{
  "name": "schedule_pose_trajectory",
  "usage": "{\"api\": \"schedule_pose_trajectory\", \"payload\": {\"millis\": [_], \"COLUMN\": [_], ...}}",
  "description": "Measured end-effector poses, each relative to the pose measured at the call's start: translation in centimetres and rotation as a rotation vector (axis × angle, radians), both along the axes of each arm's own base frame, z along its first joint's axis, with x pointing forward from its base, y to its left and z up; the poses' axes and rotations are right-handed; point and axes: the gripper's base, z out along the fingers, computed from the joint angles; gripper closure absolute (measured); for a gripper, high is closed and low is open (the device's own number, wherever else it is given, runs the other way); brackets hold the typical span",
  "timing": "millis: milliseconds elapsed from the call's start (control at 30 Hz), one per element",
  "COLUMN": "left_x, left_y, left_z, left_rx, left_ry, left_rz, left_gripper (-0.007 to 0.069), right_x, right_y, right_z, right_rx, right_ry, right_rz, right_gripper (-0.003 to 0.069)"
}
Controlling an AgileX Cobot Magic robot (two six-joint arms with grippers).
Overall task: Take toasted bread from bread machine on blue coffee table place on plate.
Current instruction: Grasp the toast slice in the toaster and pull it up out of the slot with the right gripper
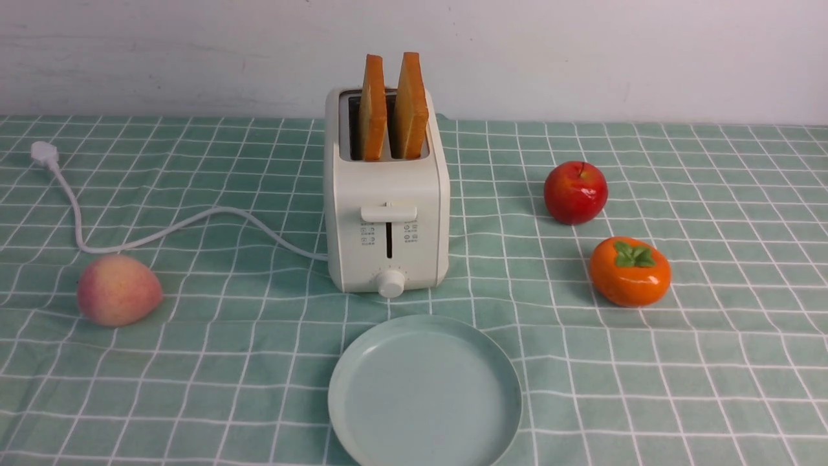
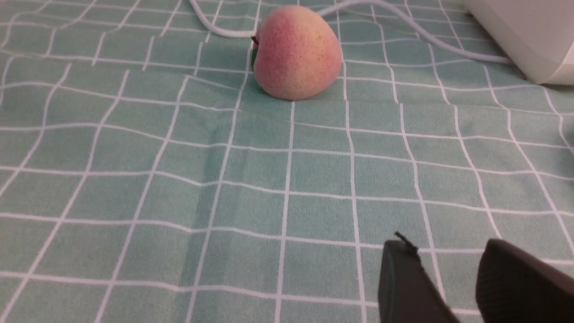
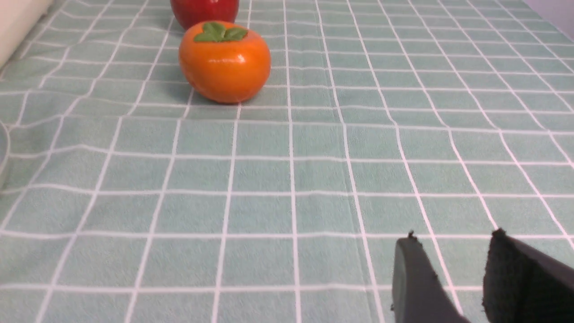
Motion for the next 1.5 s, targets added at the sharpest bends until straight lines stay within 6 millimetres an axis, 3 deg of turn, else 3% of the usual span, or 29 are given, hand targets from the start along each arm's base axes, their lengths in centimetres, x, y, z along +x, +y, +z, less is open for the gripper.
{"api": "schedule_pose_trajectory", "payload": {"millis": [267, 500, 700, 800, 900, 933, 1000, 1167, 1200, 1233, 1300, 1433, 1500], "left_x": [0.3, 0.3, 0.1, -0.3, -0.7, -0.6, -0.3, 1.6, 1.7, 2.2, 3.8, 5.2, 5.9], "left_y": [-0.3, -0.3, -0.4, -0.2, -0.1, -0.2, -0.2, -0.7, -0.6, -0.6, -0.3, 0.1, 0.2], "left_z": [1.8, 2.1, 4.7, 6.0, 7.6, 9.3, 11.2, 19.9, 20.2, 21.0, 22.3, 21.7, 20.7], "left_rx": [-0.06, -0.07, -0.458, -0.535, -0.554, -0.554, -0.547, -0.387, -0.382, -0.364, -0.336, -0.305, -0.286], "left_ry": [-0.204, -0.238, -0.499, -0.649, -0.778, -0.785, -0.784, -0.629, -0.615, -0.556, -0.326, -0.032, 0.113], "left_rz": [-0.019, -0.024, -0.034, -0.057, -0.082, -0.084, -0.088, -0.076, -0.071, -0.051, 0.03, 0.129, 0.171], "left_gripper": [0.0386, 0.0386, 0.0386, 0.0386, 0.0386, 0.0386, 0.0386, 0.0386, 0.0386, 0.0386, 0.0386, 0.0386, 0.0386], "right_x": [0.3, 0.2, -0.3, -0.5, -0.8, -0.9, -0.7, 1.8, 2.3, 2.9, 5.4, 9.8, 12.6], "right_y": [0.2, -0.1, -0.7, -0.7, -0.5, -0.4, -0.3, 0.4, 0.5, 0.5, 0.6, 0.4, 0.9], "right_z": [2.2, 3.4, 5.1, 6.0, 9.0, 11.6, 14.0, 23.0, 23.1, 24.6, 26.5, 26.6, 25.2], "right_rx": [0.269, 0.333, 0.492, 0.555, 0.59, 0.595, 0.598, 0.524, 0.514, 0.477, 0.321, 0.198, 0.242], "right_ry": [-0.253, -0.388, -0.601, -0.629, -0.651, -0.658, -0.642, -0.468, -0.431, -0.399, -0.261, -0.103, 0.009], "right_rz": [-0.008, -0.031, -0.058, -0.047, -0.019, -0.004, 0.007, 0.047, 0.044, 0.049, 0.045, 0.043, 0.074], "right_gripper": [0.0419, 0.0419, 0.0419, 0.0419, 0.0419, 0.0419, 0.0419, 0.0419, 0.0419, 0.0419, 0.0419, 0.0419, 0.0419]}}
